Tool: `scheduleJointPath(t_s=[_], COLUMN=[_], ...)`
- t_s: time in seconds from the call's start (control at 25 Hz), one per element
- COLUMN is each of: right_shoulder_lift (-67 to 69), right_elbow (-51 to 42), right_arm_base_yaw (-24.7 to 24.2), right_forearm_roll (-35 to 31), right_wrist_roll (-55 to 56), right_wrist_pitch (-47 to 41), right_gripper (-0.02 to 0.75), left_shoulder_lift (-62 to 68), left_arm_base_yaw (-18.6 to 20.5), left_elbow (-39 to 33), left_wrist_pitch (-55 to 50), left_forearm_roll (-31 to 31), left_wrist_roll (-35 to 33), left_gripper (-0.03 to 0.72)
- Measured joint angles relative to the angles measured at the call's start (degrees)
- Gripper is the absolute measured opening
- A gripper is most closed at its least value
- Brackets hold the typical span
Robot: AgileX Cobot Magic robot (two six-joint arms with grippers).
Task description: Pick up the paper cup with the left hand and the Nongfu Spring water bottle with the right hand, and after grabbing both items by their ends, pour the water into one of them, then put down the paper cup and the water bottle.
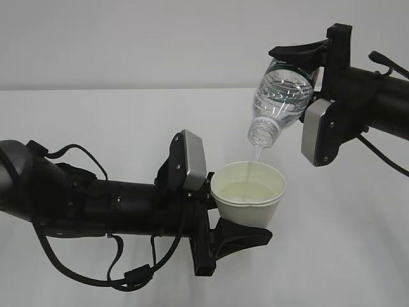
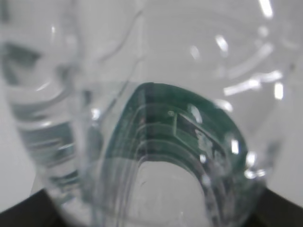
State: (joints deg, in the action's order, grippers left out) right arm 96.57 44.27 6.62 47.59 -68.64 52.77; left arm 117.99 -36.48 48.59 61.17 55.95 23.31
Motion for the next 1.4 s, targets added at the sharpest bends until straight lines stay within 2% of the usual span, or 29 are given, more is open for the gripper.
scheduleJointPath(t_s=[0.64, 0.84, 1.4], right_shoulder_lift=[0.0, 0.0, 0.0], right_elbow=[0.0, 0.0, 0.0], right_arm_base_yaw=[0.0, 0.0, 0.0], right_forearm_roll=[-0.1, -0.1, -0.2], right_wrist_roll=[0.0, 0.0, 0.0], right_wrist_pitch=[0.1, 0.1, 0.5], right_gripper=[0.468, 0.438, 0.43], left_shoulder_lift=[0.0, 0.0, 0.0], left_arm_base_yaw=[0.0, 0.0, 0.0], left_elbow=[0.0, 0.0, 0.0], left_wrist_pitch=[0.0, 0.0, 0.0], left_forearm_roll=[0.6, 0.7, 0.8], left_wrist_roll=[0.0, 0.0, 0.0], left_gripper=[0.446, 0.446, 0.446])
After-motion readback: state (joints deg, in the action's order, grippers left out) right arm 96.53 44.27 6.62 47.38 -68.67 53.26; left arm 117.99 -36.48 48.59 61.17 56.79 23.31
